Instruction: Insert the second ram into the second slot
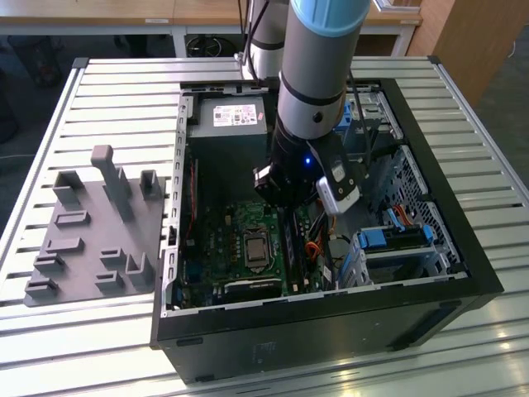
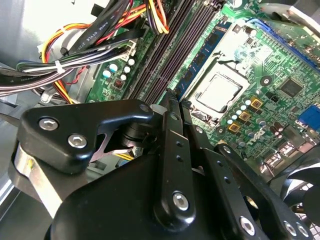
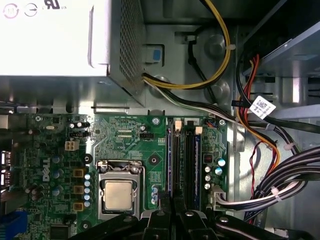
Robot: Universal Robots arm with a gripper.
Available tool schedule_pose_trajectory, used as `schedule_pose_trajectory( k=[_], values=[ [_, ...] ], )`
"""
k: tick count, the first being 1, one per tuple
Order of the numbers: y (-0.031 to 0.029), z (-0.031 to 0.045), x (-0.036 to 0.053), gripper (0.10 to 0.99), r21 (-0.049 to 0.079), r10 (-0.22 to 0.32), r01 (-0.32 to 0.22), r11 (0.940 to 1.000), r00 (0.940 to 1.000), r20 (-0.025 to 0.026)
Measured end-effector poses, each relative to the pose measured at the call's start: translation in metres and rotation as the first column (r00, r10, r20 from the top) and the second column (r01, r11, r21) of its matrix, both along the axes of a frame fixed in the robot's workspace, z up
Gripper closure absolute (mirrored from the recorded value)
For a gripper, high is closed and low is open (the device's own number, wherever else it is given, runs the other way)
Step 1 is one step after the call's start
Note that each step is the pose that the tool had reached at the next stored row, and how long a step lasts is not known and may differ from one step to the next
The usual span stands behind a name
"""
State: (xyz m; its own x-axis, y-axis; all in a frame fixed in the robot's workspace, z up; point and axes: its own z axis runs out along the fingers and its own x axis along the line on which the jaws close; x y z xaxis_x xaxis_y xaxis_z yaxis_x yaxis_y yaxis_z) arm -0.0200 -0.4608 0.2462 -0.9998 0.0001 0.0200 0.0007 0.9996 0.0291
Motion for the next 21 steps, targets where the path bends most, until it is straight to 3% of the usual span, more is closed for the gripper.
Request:
schedule_pose_trajectory(
  k=[21],
  values=[
    [-0.0019, -0.0193, 0.0036, 0.949, -0.001, -0.003, 0.003, 1.0000, 1.0000, -0.0001]
  ],
)
